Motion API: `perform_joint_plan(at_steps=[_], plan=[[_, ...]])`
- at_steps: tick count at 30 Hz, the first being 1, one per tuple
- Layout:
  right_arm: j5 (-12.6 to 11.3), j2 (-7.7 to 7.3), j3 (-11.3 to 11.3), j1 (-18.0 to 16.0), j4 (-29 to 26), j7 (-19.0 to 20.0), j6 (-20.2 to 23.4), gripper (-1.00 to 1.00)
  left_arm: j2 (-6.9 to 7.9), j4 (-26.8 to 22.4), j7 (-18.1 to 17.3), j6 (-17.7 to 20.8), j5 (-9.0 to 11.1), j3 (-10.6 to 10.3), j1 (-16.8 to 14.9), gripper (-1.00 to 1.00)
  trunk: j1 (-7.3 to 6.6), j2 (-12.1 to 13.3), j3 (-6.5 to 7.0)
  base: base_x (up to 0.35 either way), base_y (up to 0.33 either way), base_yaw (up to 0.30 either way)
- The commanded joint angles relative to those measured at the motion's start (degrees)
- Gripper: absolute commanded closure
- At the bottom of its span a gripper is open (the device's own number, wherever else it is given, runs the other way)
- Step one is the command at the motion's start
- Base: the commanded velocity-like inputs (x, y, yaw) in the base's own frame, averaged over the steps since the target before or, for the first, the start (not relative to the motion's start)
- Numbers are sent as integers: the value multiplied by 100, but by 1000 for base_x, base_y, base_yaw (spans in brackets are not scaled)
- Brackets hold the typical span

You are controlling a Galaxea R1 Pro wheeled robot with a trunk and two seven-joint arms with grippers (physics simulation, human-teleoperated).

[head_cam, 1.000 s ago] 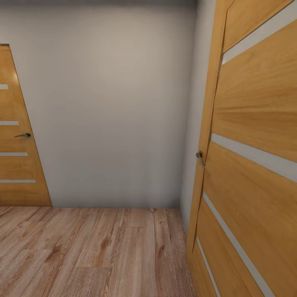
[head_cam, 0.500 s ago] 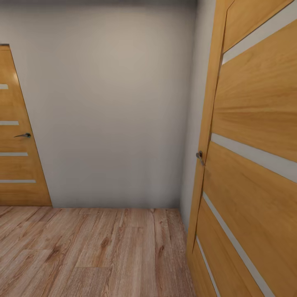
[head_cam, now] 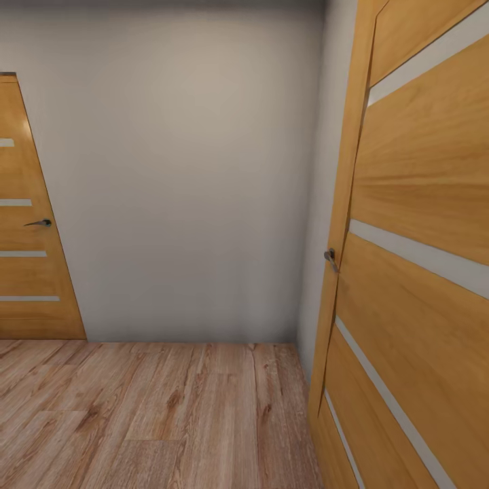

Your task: Move the two storage containers from the living room to the garage. In the garage, place one container on the floor and stack the other container on top of it (either order is fine).

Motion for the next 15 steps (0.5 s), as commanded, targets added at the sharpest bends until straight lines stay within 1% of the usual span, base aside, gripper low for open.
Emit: perform_joint_plan(at_steps=[1, 4, 8, 15], plan=[[-56, 5, 48, -6, 19, -7, -34, -100, 0, 2, -1, -14, 48, 5, -2, -100, 0, -4, -6, 0, 8, 0], [-57, 6, 48, -6, 19, -7, -34, -100, 0, 2, -1, -14, 48, 5, -2, -100, 0, -4, -6, 0, 37, 0], [-57, 6, 48, -6, 19, -7, -33, -100, 0, 2, -1, -14, 48, 5, -2, -100, 0, -4, -6, 0, 122, 0], [-66, 39, 48, -6, 19, -7, -27, -100, 0, 2, -1, -14, 48, 5, -2, -100, 0, -4, -6, 0, 25, 0]])
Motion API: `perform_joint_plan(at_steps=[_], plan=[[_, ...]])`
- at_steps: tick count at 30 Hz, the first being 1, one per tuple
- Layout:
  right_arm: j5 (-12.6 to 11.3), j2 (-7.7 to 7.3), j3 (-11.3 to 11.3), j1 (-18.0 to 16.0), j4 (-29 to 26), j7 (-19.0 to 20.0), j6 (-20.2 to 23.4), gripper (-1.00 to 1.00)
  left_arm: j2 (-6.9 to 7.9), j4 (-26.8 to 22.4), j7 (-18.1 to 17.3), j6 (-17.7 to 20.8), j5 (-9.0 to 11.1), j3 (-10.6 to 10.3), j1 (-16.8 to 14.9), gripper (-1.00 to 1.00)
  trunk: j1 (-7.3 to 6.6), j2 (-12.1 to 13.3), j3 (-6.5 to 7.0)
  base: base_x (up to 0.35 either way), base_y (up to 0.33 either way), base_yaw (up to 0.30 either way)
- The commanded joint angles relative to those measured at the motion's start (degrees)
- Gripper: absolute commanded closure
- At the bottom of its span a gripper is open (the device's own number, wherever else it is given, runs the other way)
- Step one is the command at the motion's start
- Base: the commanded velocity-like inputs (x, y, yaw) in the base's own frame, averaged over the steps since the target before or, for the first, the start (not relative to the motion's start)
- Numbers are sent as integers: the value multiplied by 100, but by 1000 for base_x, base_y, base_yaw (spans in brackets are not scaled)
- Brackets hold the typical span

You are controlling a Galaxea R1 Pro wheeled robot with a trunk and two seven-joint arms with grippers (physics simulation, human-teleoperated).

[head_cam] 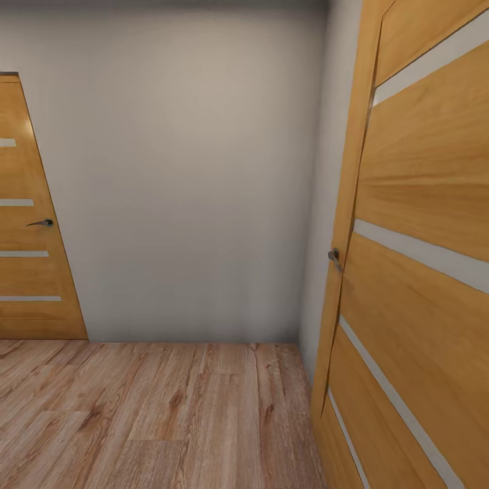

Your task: Move the two storage containers from the living room to the garage. In the garage, place one container on the floor and stack the other container on top of it (either order is fine).

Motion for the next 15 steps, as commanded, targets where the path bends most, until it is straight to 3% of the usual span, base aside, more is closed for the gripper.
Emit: perform_joint_plan(at_steps=[1, 5, 11, 15], plan=[[-59, 9, 48, -6, 19, -6, -34, -100, 0, 2, -1, -14, 49, 5, -2, -100, 0, -4, -6, 0, 4, 5], [-64, -1, 48, -6, 19, -6, -35, -100, 0, 2, -1, -14, 48, 5, -2, -100, 0, -4, -6, 0, 2, 100], [-72, -20, 48, -6, 19, -6, -41, -100, 0, 2, -1, -14, 50, 5, -2, -100, 0, -4, -6, 0, 0, 221], [-80, -27, 48, -6, 19, -6, -44, -100, 0, 2, -1, -14, 51, 5, -2, -100, 0, -4, -6, 0, 0, 62]])
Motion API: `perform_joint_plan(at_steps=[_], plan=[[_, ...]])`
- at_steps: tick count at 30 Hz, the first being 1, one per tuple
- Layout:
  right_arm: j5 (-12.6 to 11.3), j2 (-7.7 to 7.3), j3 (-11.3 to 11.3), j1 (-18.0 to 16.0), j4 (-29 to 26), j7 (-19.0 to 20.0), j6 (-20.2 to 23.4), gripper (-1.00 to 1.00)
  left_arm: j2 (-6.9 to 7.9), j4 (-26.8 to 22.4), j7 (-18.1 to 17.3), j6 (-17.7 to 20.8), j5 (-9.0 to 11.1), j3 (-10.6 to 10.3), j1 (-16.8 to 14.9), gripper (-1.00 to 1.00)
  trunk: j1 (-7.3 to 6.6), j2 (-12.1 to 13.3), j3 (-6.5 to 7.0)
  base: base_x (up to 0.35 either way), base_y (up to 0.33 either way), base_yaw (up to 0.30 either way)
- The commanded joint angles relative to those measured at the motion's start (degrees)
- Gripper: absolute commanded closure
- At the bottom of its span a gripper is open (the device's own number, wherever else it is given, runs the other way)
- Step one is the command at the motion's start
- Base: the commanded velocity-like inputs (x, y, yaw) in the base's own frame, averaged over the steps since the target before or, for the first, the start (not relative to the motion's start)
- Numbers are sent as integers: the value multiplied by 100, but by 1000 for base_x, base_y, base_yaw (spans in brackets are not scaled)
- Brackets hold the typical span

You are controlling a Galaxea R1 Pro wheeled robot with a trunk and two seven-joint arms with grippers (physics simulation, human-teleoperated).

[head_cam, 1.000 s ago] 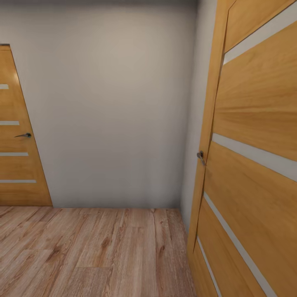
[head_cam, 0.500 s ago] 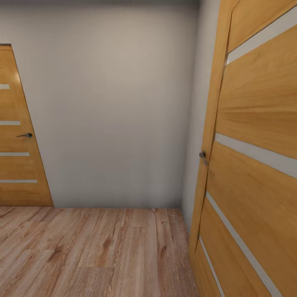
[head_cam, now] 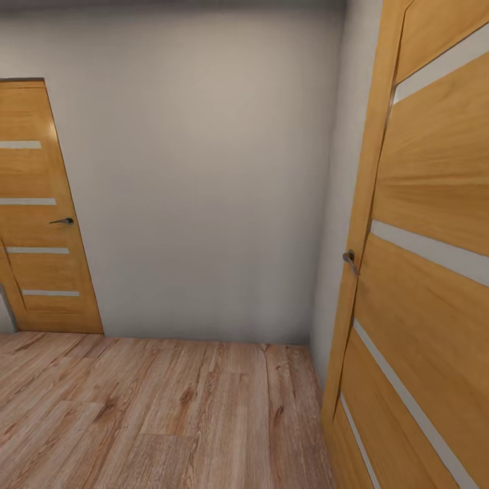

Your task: Move the two storage containers from the living room to the garage. In the garage, place one container on the floor and stack the other container on top of it (either order is fine).

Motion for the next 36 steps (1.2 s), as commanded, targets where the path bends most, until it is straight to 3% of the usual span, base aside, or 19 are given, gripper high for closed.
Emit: perform_joint_plan(at_steps=[1, 11, 20, 36], plan=[[-57, 4, 48, -6, 19, -6, -38, -100, 0, 2, -1, -14, 45, 5, -2, -100, 0, -3, -6, 0, 0, 18], [-58, 12, 48, -6, 19, -6, -41, -100, 0, 2, -11, -14, 44, 1, -2, -100, 0, -3, -6, 12, 0, 3], [-58, 1, 48, -6, 19, -6, -50, -100, 4, 2, -8, -14, 53, 5, -2, -100, 0, -3, -6, 208, 0, 0], [-58, 10, 48, -6, 19, -6, -41, -100, 0, 2, -7, -14, 47, 5, -2, -100, 0, -3, -6, 11, 0, 0]])
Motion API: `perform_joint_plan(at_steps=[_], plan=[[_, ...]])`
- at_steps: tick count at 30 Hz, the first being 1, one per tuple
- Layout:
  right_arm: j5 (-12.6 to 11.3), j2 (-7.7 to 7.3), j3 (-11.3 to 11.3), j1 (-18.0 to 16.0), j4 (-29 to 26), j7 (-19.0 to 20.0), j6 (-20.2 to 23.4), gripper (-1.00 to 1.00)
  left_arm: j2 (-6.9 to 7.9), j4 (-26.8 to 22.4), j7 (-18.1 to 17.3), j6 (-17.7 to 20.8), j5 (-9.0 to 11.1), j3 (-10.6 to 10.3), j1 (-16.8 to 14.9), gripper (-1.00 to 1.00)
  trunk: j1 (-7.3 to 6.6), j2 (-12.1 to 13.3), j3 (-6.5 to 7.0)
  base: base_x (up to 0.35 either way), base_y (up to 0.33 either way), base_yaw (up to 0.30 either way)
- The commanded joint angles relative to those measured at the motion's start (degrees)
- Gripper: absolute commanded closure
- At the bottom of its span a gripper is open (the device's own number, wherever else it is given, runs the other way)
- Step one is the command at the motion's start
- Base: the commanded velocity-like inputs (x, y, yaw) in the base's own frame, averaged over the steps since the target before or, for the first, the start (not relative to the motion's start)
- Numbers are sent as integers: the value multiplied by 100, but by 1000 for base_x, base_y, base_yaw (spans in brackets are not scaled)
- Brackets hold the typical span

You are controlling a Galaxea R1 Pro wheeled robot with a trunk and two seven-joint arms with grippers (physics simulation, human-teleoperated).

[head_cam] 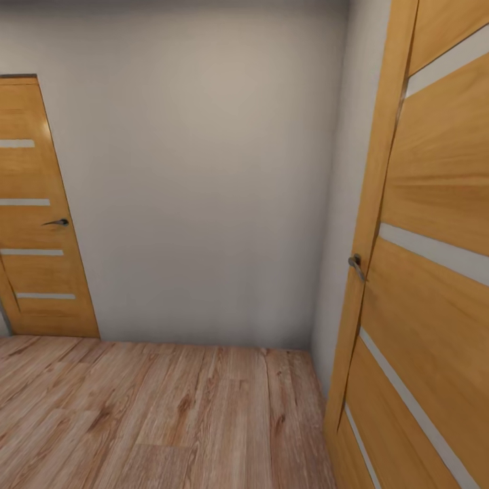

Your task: Move the two storage containers from the living room to the garage. In the garage, place one container on the floor and stack the other container on top of it (either order is fine).

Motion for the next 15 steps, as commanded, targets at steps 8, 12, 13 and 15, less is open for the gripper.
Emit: perform_joint_plan(at_steps=[8, 12, 13, 15], plan=[[-56, -1, 48, -6, 18, -6, -35, -100, 3, 2, 1, -14, 51, 5, -2, -100, 1, -4, -6, 185, 0, 0], [-56, -1, 48, -6, 18, -6, -35, -100, 2, 2, 4, -14, 50, 5, -2, -100, 1, -4, -6, 43, 0, 0], [-56, -1, 48, -6, 19, -6, -35, -100, 2, 2, 5, -14, 50, 5, -2, -100, 1, -4, -6, 12, 0, 0], [-56, -1, 48, -6, 19, -6, -30, -100, 1, 2, 5, -14, 49, 5, -2, -100, 1, -4, -6, 6, 0, 0]])
